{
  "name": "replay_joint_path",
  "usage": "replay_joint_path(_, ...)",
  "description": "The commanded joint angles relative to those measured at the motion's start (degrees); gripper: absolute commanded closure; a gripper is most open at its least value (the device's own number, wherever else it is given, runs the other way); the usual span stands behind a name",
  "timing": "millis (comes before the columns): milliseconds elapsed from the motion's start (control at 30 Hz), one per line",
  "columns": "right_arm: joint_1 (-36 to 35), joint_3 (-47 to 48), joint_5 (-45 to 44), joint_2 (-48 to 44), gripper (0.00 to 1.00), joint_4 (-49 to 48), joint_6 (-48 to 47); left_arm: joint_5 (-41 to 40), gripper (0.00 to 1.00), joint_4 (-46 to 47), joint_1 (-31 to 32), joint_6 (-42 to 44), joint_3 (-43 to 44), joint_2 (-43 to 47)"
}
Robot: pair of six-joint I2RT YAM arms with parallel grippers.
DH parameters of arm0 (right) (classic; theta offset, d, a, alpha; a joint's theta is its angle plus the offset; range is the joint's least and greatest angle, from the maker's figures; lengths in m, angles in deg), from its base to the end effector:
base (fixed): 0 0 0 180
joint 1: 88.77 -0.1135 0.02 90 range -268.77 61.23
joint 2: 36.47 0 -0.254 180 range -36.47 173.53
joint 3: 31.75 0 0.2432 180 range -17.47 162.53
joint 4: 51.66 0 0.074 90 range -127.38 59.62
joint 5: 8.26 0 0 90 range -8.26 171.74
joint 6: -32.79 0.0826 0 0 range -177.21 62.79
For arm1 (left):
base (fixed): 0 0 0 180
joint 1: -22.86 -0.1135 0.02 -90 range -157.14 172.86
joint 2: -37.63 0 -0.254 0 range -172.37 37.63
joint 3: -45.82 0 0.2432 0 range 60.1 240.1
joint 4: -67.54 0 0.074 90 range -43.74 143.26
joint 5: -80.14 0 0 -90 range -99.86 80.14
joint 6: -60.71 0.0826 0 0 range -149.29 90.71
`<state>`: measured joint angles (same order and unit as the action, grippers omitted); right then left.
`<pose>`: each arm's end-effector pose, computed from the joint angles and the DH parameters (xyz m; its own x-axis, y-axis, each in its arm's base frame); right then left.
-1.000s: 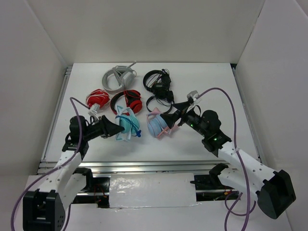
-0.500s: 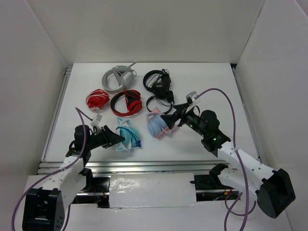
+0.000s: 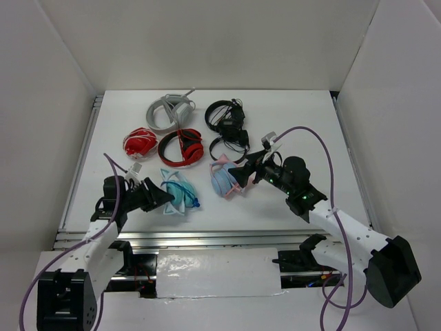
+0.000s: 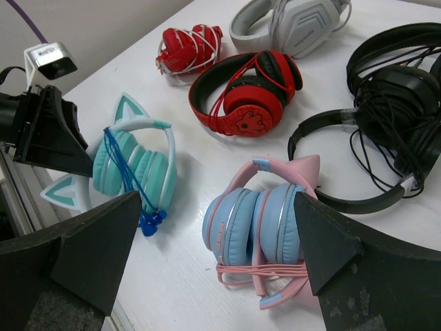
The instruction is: Wrap the headphones
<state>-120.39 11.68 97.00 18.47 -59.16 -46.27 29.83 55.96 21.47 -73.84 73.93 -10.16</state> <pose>0.2149 0.1578 0.2621 -0.1969 0.0938 -0.9759 -0.7048 0.6784 0.2074 0.1972 -0.0480 0.1483 -0.7395 -0.5579 -0.3767 0.0117 0.5488 -0.8359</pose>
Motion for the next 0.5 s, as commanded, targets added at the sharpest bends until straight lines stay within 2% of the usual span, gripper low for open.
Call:
replay_joint_path(0,0.2,1.3,0.6,0.1,0.0,-1.4,0.2,-6.2,0.49,-10.9,-0.8,3.3,2.1,1.1)
replay_joint_path(100,0.1,0.7,0.1,-0.4,0.0,-2.4,0.7,-6.0,0.42,-13.8,-0.9,1.9,2.4,2.1)
replay_joint_path(133,0.1,0.6,-0.1,-0.8,0.0,-2.5,0.7,-5.8,0.23,-14.9,-0.8,2.2,2.6,2.3)
replay_joint_path(200,0.1,0.6,-0.2,-1.1,0.0,-2.6,0.5,-6.6,0.11,-18.8,-0.8,2.9,3.3,3.1)
replay_joint_path(233,0.1,0.6,-0.3,-1.3,0.0,-2.6,0.2,-7.7,0.01,-19.9,-0.9,2.6,3.5,3.5)
replay_joint_path(467,0.1,0.1,-0.2,-1.4,0.0,-2.9,0.2,-10.2,0.01,-27.3,-0.4,2.3,6.6,8.1)
